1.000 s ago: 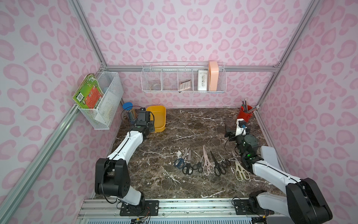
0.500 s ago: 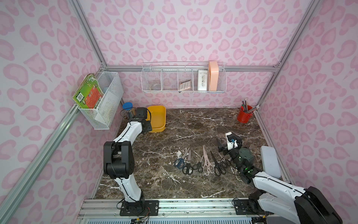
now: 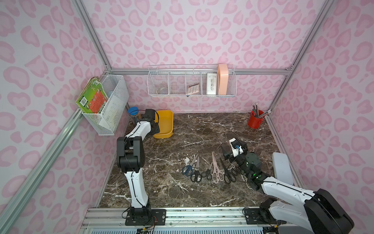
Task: Put the scissors into the storage box
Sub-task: Move the storage box to the center of the board.
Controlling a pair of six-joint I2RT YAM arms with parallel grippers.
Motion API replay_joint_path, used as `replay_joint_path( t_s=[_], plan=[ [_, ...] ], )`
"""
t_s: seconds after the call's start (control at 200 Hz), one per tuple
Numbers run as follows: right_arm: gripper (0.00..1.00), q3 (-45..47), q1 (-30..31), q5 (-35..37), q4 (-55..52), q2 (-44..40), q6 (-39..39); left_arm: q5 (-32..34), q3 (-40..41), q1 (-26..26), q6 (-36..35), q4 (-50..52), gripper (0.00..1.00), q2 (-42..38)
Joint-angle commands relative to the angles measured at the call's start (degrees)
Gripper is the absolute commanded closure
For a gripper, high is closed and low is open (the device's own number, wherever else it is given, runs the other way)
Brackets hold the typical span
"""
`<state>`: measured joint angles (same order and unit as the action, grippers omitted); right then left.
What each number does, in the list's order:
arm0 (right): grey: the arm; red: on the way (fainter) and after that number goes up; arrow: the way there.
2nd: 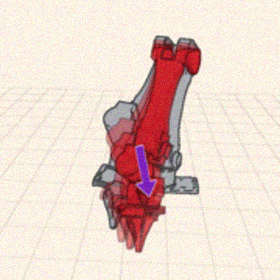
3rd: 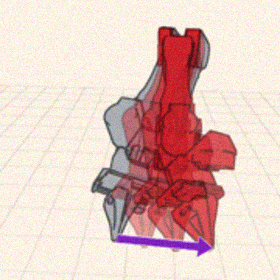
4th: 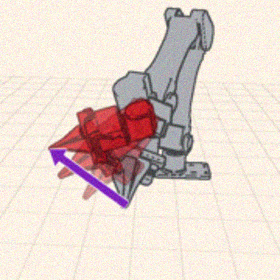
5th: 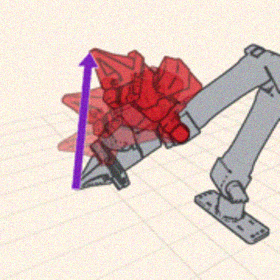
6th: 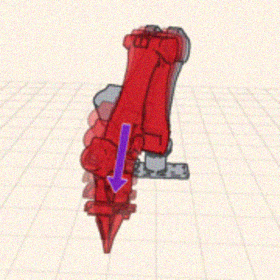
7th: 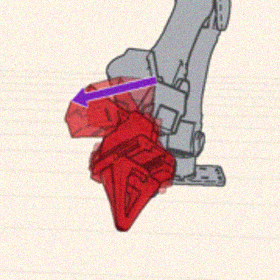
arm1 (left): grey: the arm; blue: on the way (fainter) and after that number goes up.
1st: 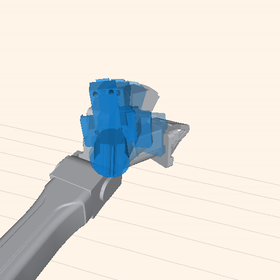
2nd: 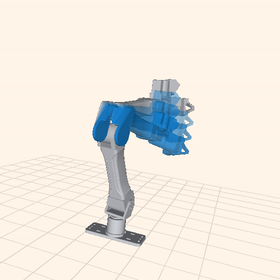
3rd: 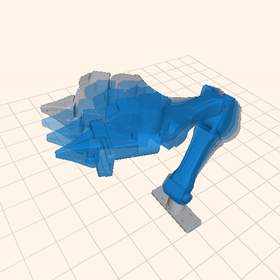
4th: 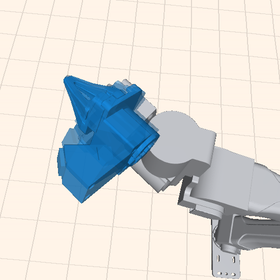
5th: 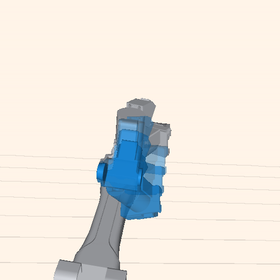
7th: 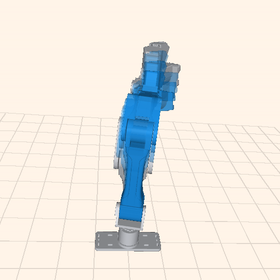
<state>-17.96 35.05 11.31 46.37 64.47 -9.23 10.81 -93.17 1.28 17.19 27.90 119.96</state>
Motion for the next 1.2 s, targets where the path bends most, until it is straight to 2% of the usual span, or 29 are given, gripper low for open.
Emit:
replay_joint_path(
  t_s=[0.0,0.105,0.17,0.275,0.55,0.665,0.94,1.195],
  plan=[
    [0.05,0.4,0.1,-0.1,0.5,-0.7,-0.4,0.1,-0.4,0.1,0.3,1.2,0.54,0.7],
    [0.04,0.8,0.1,0.0,0.9,-1.1,-0.6,0.3,1.2,0.1,0.5,0.0,0.58,0.6],
    [0.04,0.7,0.1,0.0,0.9,-0.9,-0.4,0.4,1.2,0.1,0.1,0.2,0.68,0.9],
    [0.05,0.3,0.1,-0.6,0.7,-0.4,-0.1,1.2,1.6,0.1,-0.3,0.8,0.72,0.6],
    [0.05,-0.5,0.3,-1.2,0.0,-0.6,0.6,-0.1,4.7,-0.1,0.5,3.2,1.0,-4.1],
    [0.05,0.5,0.3,-1.8,1.6,-1.0,1.0,-0.5,9.4,-1.1,2.9,3.7,1.0,-10.1],
    [0.05,0.9,2.3,-2.5,2.0,-0.8,2.5,-0.8,32.1,-4.5,11.3,8.7,1.0,-29.4],
    [0.05,0.0,7.7,-2.6,0.7,0.5,4.6,1.9,50.4,-7.3,25.6,15.3,1.0,-53.6]
  ],
)
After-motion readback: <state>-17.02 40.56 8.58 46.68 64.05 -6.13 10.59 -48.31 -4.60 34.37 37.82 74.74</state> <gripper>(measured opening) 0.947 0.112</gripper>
